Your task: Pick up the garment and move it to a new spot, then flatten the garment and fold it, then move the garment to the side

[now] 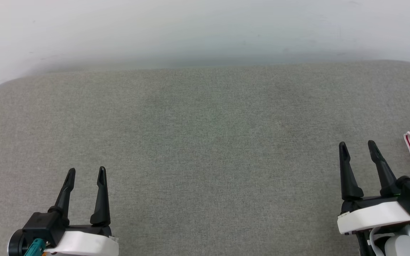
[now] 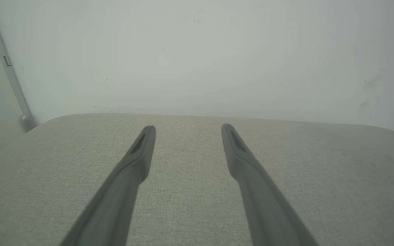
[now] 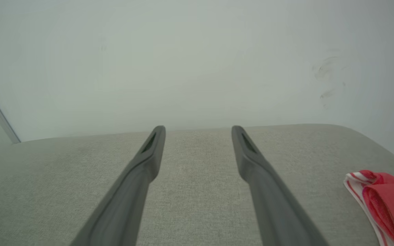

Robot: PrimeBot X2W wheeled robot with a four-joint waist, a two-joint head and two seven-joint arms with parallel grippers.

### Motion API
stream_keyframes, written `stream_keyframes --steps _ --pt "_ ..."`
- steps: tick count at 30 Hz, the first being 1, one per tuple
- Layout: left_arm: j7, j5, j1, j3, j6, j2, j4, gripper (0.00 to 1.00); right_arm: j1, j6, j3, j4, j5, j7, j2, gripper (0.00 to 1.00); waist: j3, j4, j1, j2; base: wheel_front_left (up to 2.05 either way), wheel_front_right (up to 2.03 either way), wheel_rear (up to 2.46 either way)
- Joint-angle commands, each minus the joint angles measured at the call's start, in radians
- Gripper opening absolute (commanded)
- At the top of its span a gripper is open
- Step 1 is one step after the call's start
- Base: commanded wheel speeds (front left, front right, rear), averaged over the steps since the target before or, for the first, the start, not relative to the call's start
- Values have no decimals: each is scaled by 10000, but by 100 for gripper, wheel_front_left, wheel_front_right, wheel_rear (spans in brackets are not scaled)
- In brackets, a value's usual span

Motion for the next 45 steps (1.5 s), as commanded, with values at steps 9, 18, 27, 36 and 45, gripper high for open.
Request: stream_keyframes --steps 9,18,27,36,45 --pt "-21 156 5 219 -23 -131 -41 100 -7 -4 -69 -32 -42 -70 130 100 -79 -88 1 0 0 0 0" --pt "-21 -4 -4 179 -22 -155 -165 100 162 -4 -61 -78 -70 -8 170 100 -49 11 1 0 0 0 0" --pt "185 -821 40 144 -2 -229 238 0 102 0 -29 325 824 173 132 0 -75 9 1 0 0 0 0" --pt "563 -2591 -188 75 -5 -149 557 0 38 0 -100 465 2560 564 103 0 -133 5 1 0 0 0 0" --pt "900 -4154 -387 22 -14 -96 847 0 -16 -1 -167 586 4101 914 89 0 -190 2 1 0 0 0 0"
